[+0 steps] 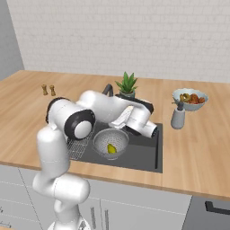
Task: Put the colander in the sink, put the pear in the colander, and turn on the sink faucet and pour water over the colander.
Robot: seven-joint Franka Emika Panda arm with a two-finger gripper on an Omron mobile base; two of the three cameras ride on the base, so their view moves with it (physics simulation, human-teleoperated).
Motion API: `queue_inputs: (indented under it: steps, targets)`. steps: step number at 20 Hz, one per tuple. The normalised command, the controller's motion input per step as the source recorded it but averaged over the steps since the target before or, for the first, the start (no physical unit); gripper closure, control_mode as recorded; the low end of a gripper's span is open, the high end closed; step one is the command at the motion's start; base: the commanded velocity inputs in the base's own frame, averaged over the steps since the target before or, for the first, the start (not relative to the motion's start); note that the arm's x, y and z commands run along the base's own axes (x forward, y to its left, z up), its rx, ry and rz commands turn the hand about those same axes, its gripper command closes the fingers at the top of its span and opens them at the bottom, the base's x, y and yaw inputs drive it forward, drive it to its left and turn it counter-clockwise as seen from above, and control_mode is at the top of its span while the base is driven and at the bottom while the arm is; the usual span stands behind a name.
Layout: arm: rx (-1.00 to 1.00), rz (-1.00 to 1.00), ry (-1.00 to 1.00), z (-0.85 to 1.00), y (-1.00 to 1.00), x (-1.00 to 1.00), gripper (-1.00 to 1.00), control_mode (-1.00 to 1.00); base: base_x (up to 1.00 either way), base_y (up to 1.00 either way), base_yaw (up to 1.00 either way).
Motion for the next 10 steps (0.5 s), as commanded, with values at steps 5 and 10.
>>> queue_inputs:
  steps: [5, 10]
  targets:
    - [0.01, -0.08, -0.10, 0.08, 0.00, 0.38, -1.00, -1.00, 0.00, 0.00, 0.00]
    - [0.00, -0.06, -0.01, 0.01, 0.03, 0.45, -1.00, -1.00, 0.00, 0.00, 0.00]
